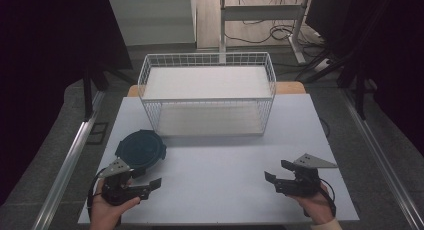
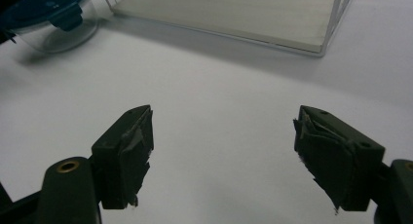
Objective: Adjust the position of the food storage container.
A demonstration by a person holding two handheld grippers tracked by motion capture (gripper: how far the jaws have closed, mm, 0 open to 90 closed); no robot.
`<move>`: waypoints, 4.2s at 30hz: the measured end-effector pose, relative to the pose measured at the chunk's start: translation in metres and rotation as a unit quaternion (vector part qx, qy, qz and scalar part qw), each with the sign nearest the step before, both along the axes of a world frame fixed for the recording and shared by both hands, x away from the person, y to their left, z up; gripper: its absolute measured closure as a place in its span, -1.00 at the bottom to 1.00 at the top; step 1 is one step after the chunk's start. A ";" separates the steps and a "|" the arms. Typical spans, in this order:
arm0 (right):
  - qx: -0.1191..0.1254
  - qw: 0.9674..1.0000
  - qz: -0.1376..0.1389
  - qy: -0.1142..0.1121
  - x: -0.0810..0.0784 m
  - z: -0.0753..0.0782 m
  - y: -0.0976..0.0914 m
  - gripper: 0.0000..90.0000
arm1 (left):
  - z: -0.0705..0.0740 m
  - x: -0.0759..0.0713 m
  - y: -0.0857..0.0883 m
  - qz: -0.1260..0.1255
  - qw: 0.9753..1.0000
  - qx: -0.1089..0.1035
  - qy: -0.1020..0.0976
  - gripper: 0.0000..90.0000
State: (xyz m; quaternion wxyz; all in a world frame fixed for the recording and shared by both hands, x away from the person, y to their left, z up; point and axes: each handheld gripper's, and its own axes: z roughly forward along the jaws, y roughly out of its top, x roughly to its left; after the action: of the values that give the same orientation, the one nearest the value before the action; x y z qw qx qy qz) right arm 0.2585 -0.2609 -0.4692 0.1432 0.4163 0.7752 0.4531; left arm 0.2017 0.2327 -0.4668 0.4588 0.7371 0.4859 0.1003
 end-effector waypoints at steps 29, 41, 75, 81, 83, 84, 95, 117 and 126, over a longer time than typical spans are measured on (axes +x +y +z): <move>0.010 1.000 0.003 0.023 0.002 -0.007 0.001 -0.51 | 0.030 0.046 0.047 0.032 0.998 0.038 0.023 -0.27; -0.002 1.000 0.007 0.023 0.003 -0.009 0.000 -0.51 | 0.034 0.077 0.067 0.062 0.996 0.064 0.028 -0.05; -0.015 0.999 0.007 0.034 0.007 -0.016 0.000 -0.51 | 0.001 0.152 0.112 0.123 0.980 0.114 0.106 1.00; -0.014 0.999 0.012 0.034 0.007 -0.017 0.000 -0.51 | -0.011 0.161 0.101 0.100 0.977 0.146 0.119 1.00; -0.014 0.999 0.012 0.034 0.007 -0.017 0.000 -0.51 | -0.012 0.162 0.100 0.100 0.977 0.147 0.120 1.00; -0.014 0.999 0.012 0.035 0.007 -0.017 0.000 -0.51 | -0.014 0.164 0.100 0.098 0.975 0.152 0.128 1.00; -0.020 0.999 0.015 0.036 0.007 -0.018 0.001 -0.51 | -0.015 0.162 0.100 0.091 0.974 0.160 0.135 1.00; -0.023 0.999 0.019 0.040 0.007 -0.018 0.004 -0.51 | -0.009 0.145 0.063 0.051 0.969 0.196 0.139 1.00; -0.013 0.999 0.013 0.046 0.008 -0.017 0.000 -0.51 | -0.011 0.132 0.047 0.031 0.974 0.177 0.136 1.00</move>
State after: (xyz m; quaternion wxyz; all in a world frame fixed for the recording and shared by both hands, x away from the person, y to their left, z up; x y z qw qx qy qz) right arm 0.2669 -0.2605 -0.4866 0.1072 0.4247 0.7920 0.4253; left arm 0.3337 0.2801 -0.4774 0.2468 0.7980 0.5411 0.0977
